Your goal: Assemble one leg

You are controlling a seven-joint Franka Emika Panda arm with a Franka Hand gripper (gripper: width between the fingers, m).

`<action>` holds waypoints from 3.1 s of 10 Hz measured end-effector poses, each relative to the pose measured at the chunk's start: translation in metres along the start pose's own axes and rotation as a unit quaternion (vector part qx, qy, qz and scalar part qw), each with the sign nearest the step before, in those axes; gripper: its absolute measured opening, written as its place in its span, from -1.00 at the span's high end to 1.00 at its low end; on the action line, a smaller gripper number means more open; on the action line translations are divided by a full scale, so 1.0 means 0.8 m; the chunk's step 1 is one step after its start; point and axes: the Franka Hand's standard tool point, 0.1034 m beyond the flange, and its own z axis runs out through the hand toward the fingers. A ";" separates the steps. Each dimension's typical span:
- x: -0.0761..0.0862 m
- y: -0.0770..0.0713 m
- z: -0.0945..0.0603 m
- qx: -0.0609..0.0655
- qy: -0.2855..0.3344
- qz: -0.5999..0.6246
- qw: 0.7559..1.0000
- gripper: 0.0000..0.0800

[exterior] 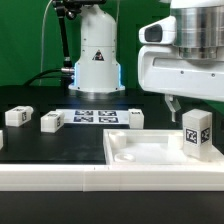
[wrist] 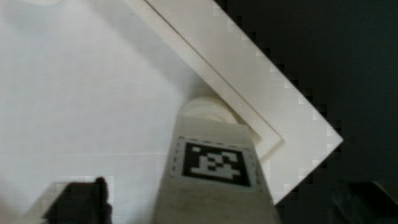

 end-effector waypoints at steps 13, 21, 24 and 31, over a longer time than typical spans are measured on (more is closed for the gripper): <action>0.012 0.001 -0.001 -0.012 0.001 -0.452 0.892 -0.60; 0.010 0.000 0.000 -0.005 0.000 -0.252 0.968 0.27; 0.014 -0.001 0.002 0.005 0.023 -0.108 0.994 0.27; 0.013 0.005 0.002 0.014 0.041 0.228 0.973 0.27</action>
Offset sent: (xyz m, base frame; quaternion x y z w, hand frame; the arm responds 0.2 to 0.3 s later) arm 0.0091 -0.0003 0.0025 -0.0603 0.0220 -0.3015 0.9513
